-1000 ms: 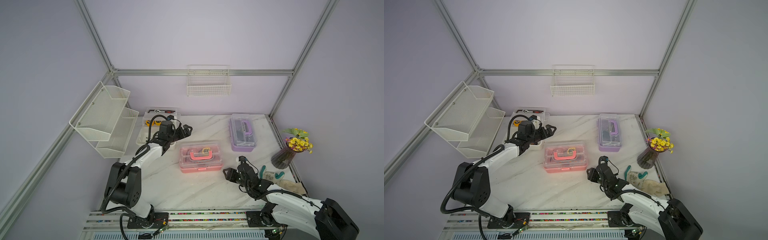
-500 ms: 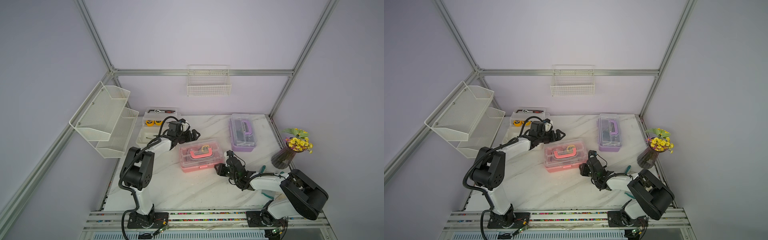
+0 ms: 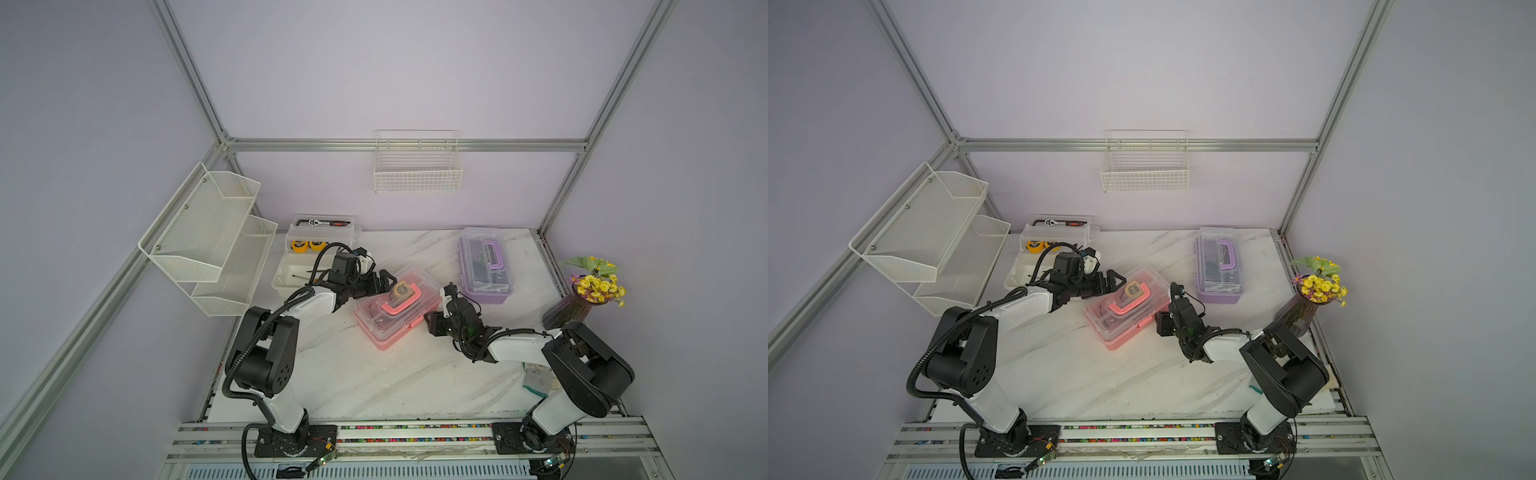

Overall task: Close toolboxes
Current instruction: Adjust the toolbox at the center of the board, then fasten the toolbox latch on the toolbox.

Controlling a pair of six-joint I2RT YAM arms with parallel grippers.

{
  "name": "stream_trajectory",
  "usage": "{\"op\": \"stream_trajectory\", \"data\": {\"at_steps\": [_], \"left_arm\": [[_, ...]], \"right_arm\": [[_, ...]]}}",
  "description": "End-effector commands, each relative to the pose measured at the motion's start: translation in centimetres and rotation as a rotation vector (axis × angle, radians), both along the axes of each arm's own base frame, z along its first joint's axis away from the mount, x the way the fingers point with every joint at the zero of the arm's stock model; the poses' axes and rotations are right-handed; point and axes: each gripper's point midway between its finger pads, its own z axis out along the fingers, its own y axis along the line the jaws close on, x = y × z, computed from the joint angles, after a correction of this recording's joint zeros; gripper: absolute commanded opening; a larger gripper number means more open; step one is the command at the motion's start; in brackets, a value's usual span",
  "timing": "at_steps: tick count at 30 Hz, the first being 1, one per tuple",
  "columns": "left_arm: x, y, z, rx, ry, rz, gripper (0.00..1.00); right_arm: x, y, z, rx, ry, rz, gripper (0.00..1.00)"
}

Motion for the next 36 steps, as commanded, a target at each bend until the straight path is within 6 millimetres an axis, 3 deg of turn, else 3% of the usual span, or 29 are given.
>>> {"op": "stream_trajectory", "data": {"at_steps": [1, 8, 19, 36], "left_arm": [[0.5, 0.7, 2.7, 0.038, -0.073, 0.004, 1.00], [2.1, 0.2, 3.1, 0.066, -0.071, -0.017, 1.00], [2.1, -0.8, 1.3, 0.078, -0.025, -0.049, 1.00], [0.7, -1.1, -1.5, 0.101, 0.051, -0.073, 0.99]], "right_arm": [[-0.3, -0.2, 1.6, -0.056, -0.086, 0.070, 0.66], [-2.3, -0.8, 2.0, -0.070, -0.221, 0.156, 0.72], [-5.0, 3.1, 3.7, -0.062, -0.562, 0.380, 0.73], [-3.7, 6.6, 4.6, -0.030, -0.682, 0.394, 0.70]]}}
